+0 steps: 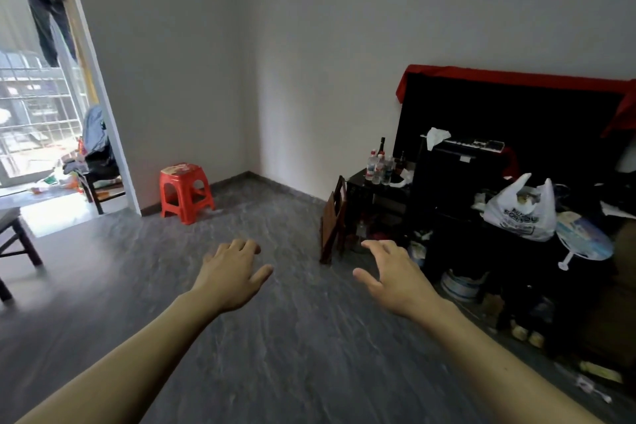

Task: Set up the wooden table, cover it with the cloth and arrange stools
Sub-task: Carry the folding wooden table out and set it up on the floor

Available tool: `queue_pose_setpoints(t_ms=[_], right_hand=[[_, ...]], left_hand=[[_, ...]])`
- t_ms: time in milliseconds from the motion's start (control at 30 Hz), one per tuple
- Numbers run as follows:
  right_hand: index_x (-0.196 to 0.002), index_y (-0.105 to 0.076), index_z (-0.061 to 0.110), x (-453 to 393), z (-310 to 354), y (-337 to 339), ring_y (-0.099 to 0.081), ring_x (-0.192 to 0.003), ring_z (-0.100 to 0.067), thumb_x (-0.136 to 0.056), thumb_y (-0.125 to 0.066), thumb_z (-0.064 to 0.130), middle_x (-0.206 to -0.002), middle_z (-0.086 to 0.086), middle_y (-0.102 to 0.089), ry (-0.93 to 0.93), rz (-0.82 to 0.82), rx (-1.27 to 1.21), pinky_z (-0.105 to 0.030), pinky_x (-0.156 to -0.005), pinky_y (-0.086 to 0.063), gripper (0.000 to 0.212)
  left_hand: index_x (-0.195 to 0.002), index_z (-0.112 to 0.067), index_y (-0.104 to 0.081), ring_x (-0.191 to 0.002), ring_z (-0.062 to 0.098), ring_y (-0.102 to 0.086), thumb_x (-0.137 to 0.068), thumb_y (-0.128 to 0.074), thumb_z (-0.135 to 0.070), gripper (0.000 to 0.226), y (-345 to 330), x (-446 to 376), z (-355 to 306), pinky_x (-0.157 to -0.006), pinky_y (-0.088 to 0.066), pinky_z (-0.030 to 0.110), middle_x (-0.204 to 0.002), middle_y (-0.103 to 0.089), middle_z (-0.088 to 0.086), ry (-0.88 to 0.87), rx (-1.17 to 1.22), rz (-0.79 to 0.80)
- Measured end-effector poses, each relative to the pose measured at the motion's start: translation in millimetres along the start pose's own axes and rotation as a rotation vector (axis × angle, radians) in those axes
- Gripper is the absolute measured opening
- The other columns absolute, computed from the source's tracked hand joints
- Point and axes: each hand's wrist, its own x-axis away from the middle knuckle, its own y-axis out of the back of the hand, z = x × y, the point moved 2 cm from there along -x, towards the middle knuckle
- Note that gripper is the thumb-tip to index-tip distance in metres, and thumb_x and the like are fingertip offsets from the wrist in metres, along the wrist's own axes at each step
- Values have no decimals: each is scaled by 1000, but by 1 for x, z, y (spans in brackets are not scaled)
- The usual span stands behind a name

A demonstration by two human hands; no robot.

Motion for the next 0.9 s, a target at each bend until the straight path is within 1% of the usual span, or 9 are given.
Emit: queue_pose_setpoints(t_ms=[133,300,433,533,733,900], right_hand=[[-151,-27,25,-62,-5,-18,-32,-138,-22,-96,-47,56,-152,0,-32,-7,27,0,-46,-111,-36,67],[-150,-29,27,-154,8,-44,-39,-132,-20,-94,-48,57,-149,0,-34,-18,29,10,-47,-107,-39,66],[-151,-27,27,-229,20,-50,-32,-138,-21,-96,-47,56,-151,1,-32,-55,17,37,-47,-110,-36,66],[-150,-29,27,-283,25,-55,-33,-138,-22,-96,-47,56,-151,0,-34,-73,-2,60,-46,-110,-36,64],[-148,-29,29,-379,28,-84,-36,-135,-22,-94,-47,59,-150,1,-35,-104,32,42,-48,-107,-39,65],[-150,-28,27,-471,9,-113,-34,-137,-21,-95,-47,57,-151,0,-33,-103,18,-10,-46,-110,-37,65]], left_hand=[[-134,-24,-47,-124,22,-47,-94,-41,-61,55,-21,-58,26,-101,-43,43,-136,-51,1,-3,40,-5],[-133,-23,-48,-126,23,-46,-96,-40,-59,53,-36,-147,75,-102,-42,45,-138,-51,2,-26,94,-39],[-129,-23,-51,-122,23,-49,-96,-37,-59,51,-35,-226,127,-99,-44,45,-135,-53,2,-12,153,-91],[-129,-22,-52,-121,24,-50,-96,-38,-58,51,-40,-279,158,-98,-45,47,-133,-54,3,-9,159,-107],[-131,-24,-50,-123,21,-48,-96,-37,-59,51,-71,-365,187,-99,-44,45,-135,-53,-1,-48,186,-51],[-130,-25,-51,-122,19,-49,-96,-38,-58,48,-104,-458,202,-100,-43,43,-133,-54,-2,-90,194,-54]])
